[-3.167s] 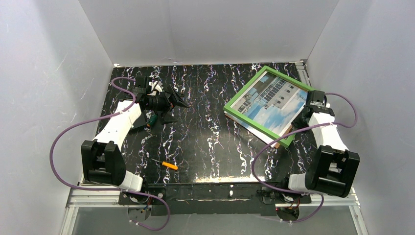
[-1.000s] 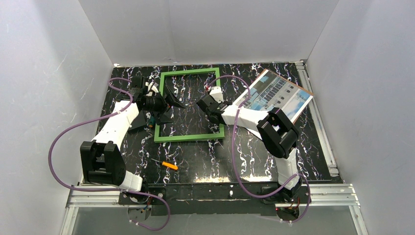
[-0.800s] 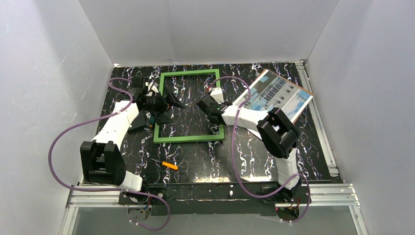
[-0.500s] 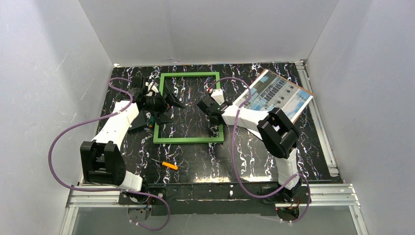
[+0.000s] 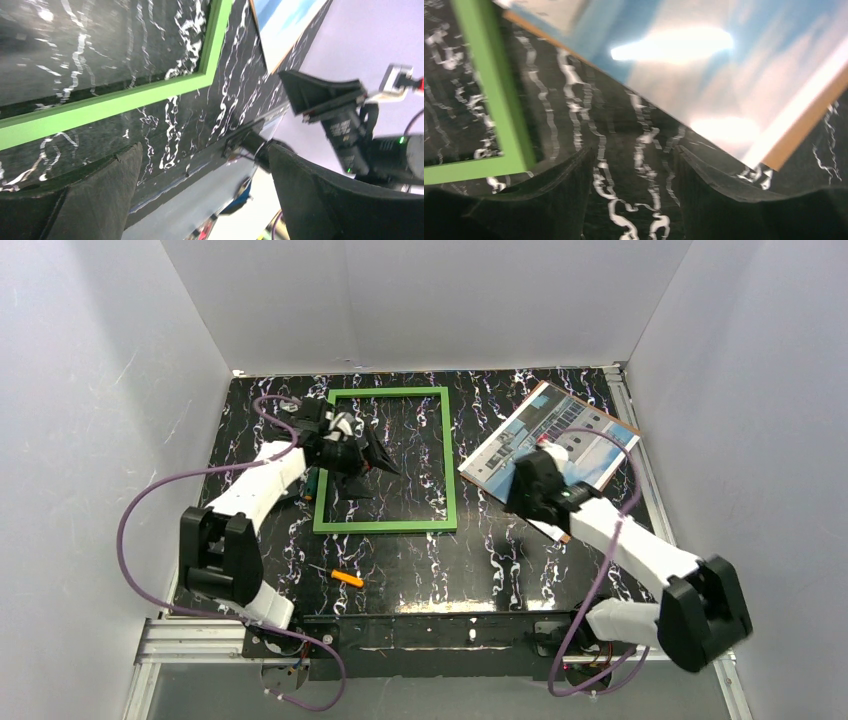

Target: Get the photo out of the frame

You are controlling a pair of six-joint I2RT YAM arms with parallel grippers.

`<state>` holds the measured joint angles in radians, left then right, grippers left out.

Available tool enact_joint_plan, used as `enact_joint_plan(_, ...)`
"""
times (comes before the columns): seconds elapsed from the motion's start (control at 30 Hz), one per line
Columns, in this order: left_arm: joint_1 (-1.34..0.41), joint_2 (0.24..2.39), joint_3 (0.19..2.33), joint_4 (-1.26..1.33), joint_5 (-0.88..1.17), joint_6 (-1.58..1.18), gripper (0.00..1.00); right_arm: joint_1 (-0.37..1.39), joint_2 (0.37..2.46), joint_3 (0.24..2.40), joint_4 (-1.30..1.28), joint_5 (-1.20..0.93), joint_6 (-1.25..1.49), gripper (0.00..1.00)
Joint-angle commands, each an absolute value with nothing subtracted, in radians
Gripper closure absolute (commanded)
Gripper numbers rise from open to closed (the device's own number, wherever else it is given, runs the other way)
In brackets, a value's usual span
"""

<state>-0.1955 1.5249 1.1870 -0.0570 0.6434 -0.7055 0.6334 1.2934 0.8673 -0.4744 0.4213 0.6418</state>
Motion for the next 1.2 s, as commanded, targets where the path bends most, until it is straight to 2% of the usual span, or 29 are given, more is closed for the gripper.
enact_joint_plan(0.0,-0.341,1.585,1.219,-0.106,0.7,-0.635,0.02,0.44,1.102,0.661,-0.411,0.187,0.713,0.37)
enact_joint_plan(0.1,-0.448,1.655,1.252,-0.106,0.68,-0.629,0.03,0.286,0.987,0.576,-0.401,0.085,0.729,0.45)
enact_joint_plan(0.2,-0.526,1.758,1.315,-0.104,0.673,-0.664,0.04,0.137,0.923,0.532,-0.397,-0.047,0.733,0.46)
enact_joint_plan(0.27,-0.567,1.814,1.371,-0.103,0.645,-0.675,0.04,0.06,0.904,0.513,-0.387,-0.125,0.719,0.44)
enact_joint_plan(0.37,-0.602,1.918,1.496,-0.119,0.627,-0.665,0.04,-0.012,0.893,0.504,-0.364,-0.219,0.691,0.34)
enact_joint_plan(0.43,-0.606,1.992,1.597,-0.165,0.61,-0.621,0.04,-0.024,0.899,0.517,-0.354,-0.255,0.668,0.31)
enact_joint_plan(0.6,-0.607,2.182,1.885,-0.336,0.544,-0.462,0.04,-0.025,0.958,0.574,-0.359,-0.238,0.617,0.3)
enact_joint_plan(0.67,-0.607,2.244,1.981,-0.39,0.527,-0.423,0.04,-0.025,1.003,0.611,-0.383,-0.199,0.603,0.35)
enact_joint_plan(0.9,-0.607,2.426,2.248,-0.414,0.533,-0.354,0.03,-0.026,1.185,0.734,-0.421,-0.102,0.572,0.36)
enact_joint_plan(1.03,-0.61,2.503,2.358,-0.409,0.516,-0.324,0.02,-0.026,1.221,0.739,-0.419,-0.073,0.56,0.31)
enact_joint_plan(1.17,-0.618,2.514,2.362,-0.363,0.449,-0.259,0.02,-0.025,1.242,0.727,-0.398,-0.09,0.537,0.32)
